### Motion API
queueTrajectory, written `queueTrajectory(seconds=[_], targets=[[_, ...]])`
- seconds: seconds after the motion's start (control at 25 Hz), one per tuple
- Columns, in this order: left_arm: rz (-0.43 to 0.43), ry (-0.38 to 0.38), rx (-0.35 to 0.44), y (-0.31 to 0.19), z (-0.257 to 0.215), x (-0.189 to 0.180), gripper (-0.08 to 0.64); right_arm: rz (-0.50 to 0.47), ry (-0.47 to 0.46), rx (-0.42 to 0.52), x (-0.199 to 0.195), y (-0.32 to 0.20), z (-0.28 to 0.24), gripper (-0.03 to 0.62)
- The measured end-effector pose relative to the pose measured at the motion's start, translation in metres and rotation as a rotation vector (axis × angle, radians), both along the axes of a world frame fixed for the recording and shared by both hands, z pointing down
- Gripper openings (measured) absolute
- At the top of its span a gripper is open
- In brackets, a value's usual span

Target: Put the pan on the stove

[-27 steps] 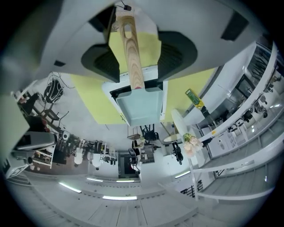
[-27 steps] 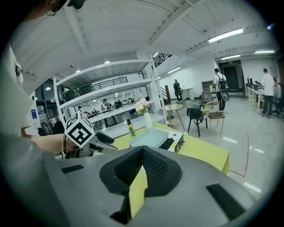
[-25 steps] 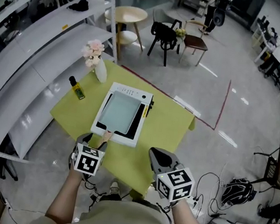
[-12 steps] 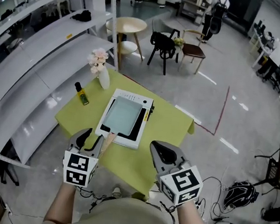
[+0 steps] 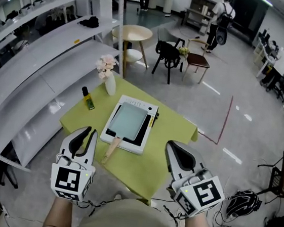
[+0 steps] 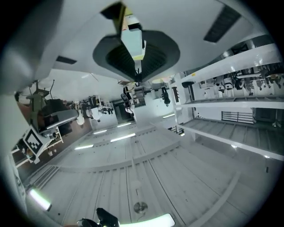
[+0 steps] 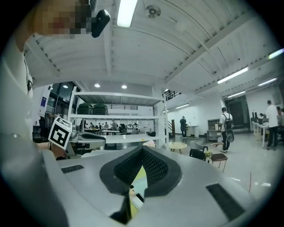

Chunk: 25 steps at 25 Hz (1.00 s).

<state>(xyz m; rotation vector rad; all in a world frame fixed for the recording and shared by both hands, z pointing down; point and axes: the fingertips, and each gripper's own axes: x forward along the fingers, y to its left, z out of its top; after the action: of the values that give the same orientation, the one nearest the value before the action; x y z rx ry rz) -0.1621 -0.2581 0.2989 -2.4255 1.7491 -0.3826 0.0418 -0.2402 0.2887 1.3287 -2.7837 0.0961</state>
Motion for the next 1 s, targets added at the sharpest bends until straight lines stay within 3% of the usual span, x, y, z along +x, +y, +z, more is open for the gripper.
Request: queueTrajectory(seconds=[0.28,0.4,0.64,1.0], targets=[[0.01,-0.004,0.1,0.027,-0.028,-0.003,0.006,0.004,0.003,0.039,0.005,0.015,-0.016,0.006],[0.008,-0.019,0.084,0.037,-0.022,-0.005,0.006,-0.014,0.008,0.042,0.0,0.02,-0.017,0.006],[0.024,0.023,0.022,0.045,-0.007,-0.007,0.006,-0.013,0.046,0.03,-0.006,0.02,-0.008,0.006],[0.029,0.033,0.054,0.042,-0.012,-0.013,0.006,-0.015,0.06,0.028,-0.012,0.016,-0.005,0.006]])
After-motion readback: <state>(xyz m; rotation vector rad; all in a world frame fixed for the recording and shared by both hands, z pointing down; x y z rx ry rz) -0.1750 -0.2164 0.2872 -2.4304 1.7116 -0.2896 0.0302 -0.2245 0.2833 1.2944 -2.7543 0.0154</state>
